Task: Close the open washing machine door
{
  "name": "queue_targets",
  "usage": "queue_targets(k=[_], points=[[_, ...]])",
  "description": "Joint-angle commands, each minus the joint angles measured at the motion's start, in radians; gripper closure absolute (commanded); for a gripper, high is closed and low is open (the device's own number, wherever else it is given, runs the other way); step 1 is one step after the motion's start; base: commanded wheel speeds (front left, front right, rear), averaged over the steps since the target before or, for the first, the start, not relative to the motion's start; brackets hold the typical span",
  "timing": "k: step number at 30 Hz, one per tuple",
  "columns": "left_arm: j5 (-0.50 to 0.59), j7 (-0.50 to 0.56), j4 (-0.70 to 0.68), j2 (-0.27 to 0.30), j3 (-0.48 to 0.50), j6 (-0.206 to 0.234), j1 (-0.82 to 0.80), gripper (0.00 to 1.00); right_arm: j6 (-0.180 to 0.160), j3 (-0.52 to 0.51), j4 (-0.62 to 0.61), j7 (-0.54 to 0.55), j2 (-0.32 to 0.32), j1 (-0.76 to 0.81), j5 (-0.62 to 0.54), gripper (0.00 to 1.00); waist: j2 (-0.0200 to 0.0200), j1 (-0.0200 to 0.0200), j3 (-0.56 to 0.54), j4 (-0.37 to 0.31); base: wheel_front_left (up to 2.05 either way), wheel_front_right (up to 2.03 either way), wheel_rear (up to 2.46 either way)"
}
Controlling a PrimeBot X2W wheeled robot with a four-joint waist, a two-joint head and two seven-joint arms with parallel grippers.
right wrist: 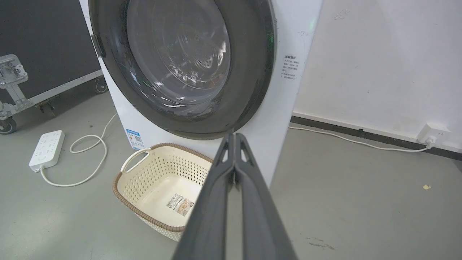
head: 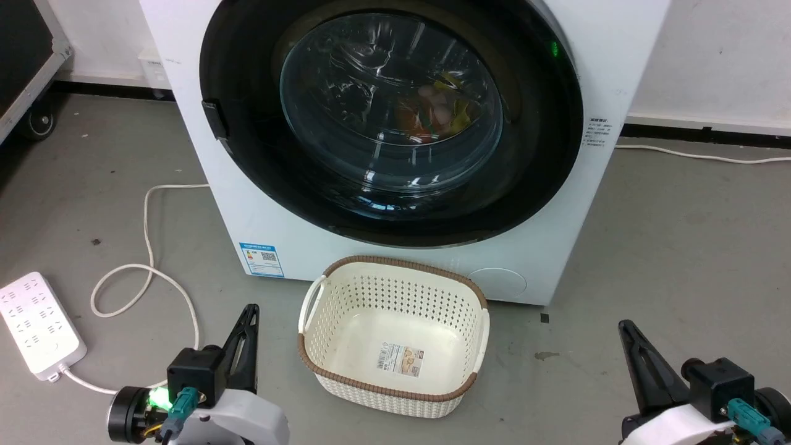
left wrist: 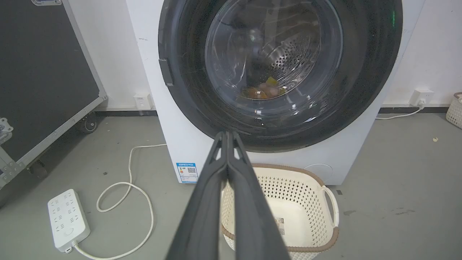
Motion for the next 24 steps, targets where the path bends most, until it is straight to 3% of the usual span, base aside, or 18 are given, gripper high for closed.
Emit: queue_targets(k=[1,24], points=[[0.007,0.004,-0.007,-0.002,0.005,0.006,0.013,1.00,0.000,0.003,-0.007,0.003,0.002,-0.018,-0.005,1.00,0.0000,-0.0001,0.000,0.000,0.00,0.00,0.00],[0.029,0.051,-0.039,-0.018,0.027,0.024,0.016,1.00,-0.001,0.026,-0.015,0.049,0.003,-0.036,-0.007,1.00,0.0000,-0.0001,0.004,-0.007,0.00,0.00,0.00]])
